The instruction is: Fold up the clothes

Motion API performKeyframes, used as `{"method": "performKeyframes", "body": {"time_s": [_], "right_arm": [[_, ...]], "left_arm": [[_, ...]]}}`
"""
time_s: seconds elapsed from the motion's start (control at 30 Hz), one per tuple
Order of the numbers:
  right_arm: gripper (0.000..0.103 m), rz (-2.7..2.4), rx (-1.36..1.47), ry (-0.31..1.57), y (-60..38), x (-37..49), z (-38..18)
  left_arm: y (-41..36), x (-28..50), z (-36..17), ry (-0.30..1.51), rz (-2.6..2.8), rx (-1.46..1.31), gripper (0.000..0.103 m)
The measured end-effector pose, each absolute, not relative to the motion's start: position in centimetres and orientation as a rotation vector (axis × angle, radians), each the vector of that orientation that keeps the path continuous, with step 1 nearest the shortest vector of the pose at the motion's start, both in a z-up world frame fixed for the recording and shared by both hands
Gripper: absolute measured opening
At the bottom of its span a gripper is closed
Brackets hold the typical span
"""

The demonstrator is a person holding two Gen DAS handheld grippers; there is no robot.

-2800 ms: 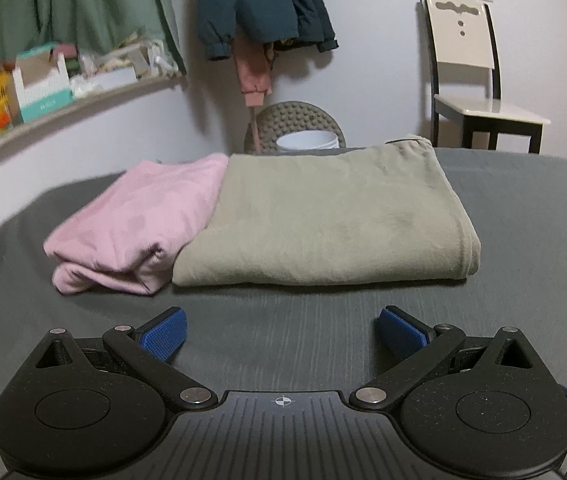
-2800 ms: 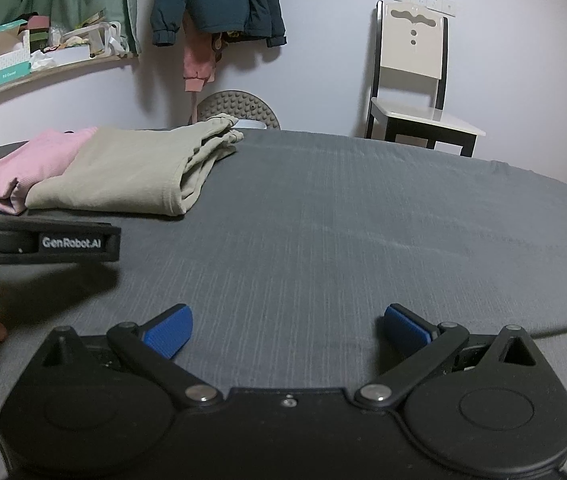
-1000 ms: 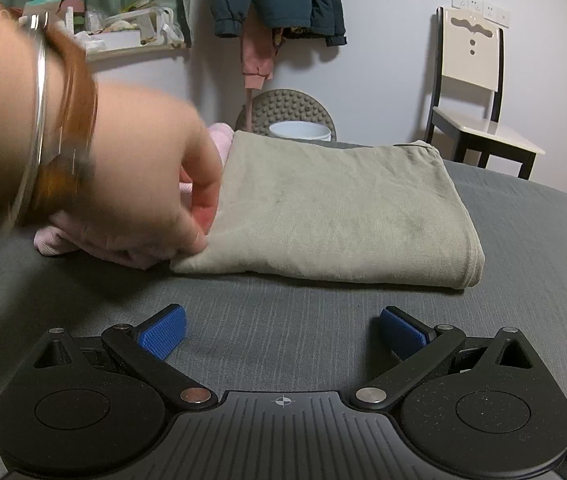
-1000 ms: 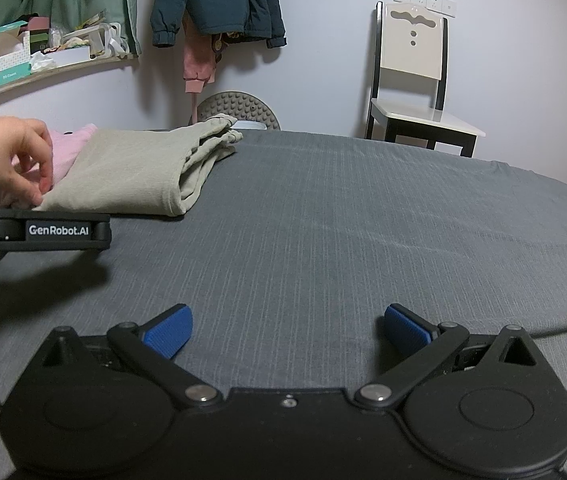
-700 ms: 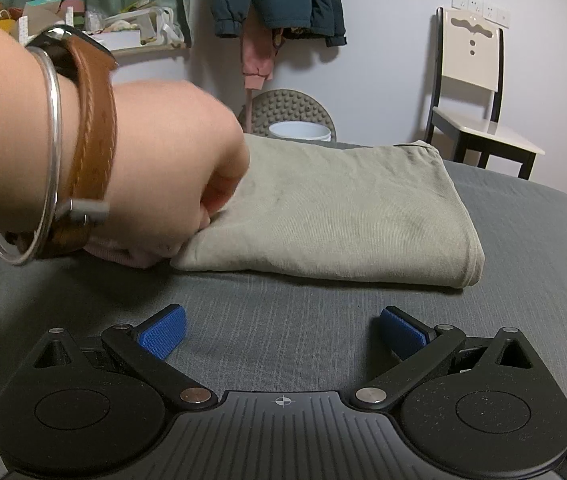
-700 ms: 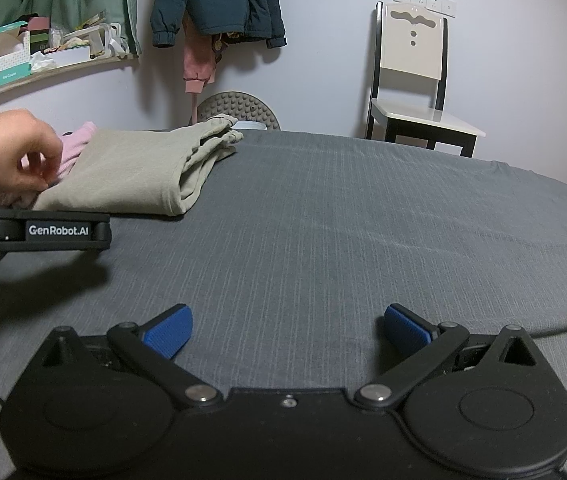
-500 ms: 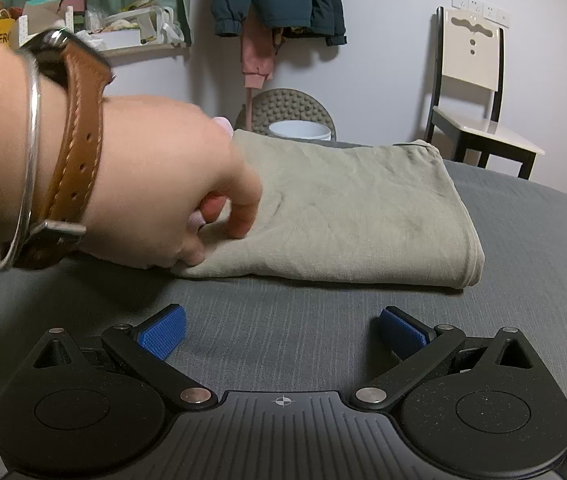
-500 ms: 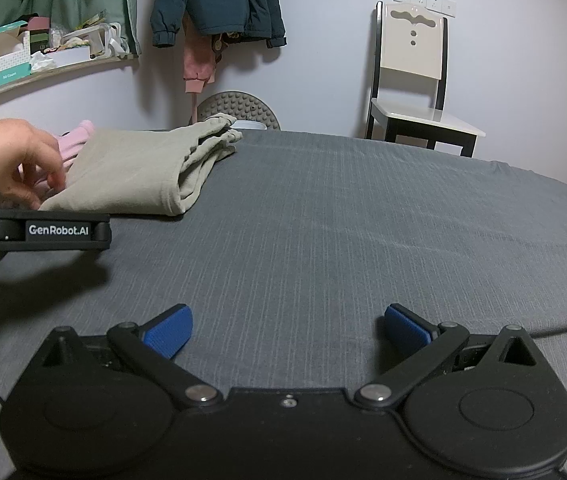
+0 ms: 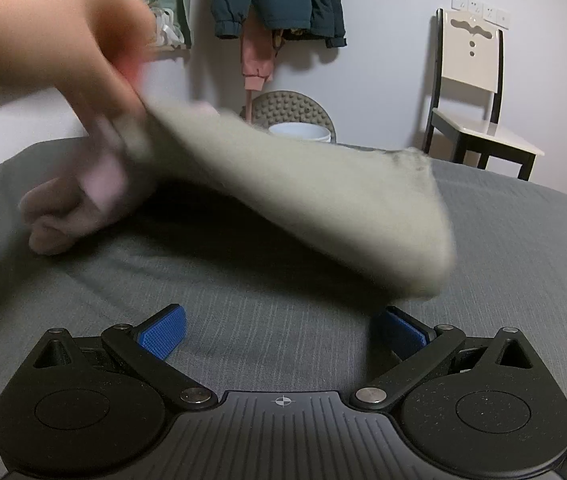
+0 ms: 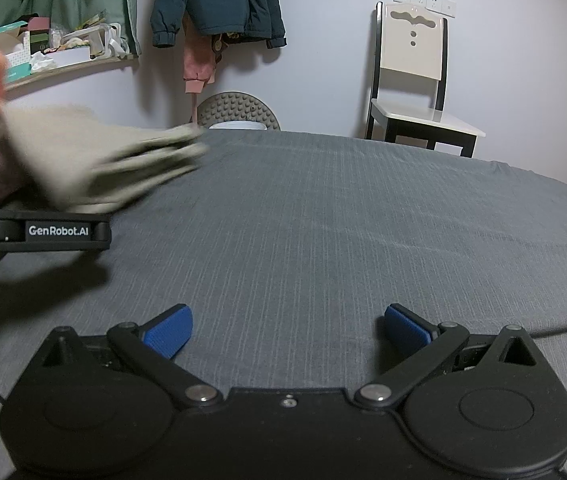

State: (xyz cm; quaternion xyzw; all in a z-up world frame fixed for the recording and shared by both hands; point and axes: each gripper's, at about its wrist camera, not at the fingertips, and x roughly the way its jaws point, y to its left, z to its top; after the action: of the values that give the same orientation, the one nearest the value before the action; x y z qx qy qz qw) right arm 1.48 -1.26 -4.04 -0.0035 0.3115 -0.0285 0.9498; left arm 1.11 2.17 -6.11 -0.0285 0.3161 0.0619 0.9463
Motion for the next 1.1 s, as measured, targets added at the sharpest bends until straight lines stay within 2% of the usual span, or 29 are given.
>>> {"method": "performKeyframes", "body": {"time_s": [1.1], "right_arm": [[0.103,-0.058,-0.005,0.639,-1.22,1.43,-3.88]], "left_arm": [[2.7,0.65,-6.03,0.658,0.13,-0.062,0.103]]}}
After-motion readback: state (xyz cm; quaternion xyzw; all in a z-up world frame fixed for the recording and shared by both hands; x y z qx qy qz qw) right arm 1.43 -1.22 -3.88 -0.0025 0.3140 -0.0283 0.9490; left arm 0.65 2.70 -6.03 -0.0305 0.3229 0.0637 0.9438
